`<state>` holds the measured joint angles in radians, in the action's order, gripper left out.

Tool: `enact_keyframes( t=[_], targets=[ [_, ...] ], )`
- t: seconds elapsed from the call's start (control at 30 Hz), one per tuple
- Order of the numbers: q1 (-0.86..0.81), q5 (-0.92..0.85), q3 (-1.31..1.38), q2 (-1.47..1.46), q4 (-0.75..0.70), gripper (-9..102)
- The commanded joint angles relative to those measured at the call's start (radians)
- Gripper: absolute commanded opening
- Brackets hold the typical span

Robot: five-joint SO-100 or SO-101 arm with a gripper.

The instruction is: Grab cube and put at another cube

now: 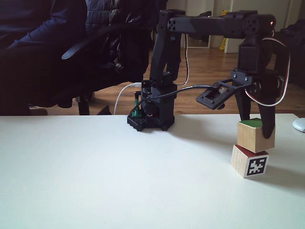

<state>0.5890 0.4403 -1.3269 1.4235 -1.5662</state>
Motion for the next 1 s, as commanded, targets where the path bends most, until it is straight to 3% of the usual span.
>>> enact_keyframes(
  t=[0.0,0.7,0.97],
  targets=[
    [0.008,0.011,0.057,-0.002,-0.011,17],
    [-0.003,0.034,0.146,-0.054,-0.091,40],
    [0.046,-0.025,0.288,0.080,-0.241,42]
  ],
)
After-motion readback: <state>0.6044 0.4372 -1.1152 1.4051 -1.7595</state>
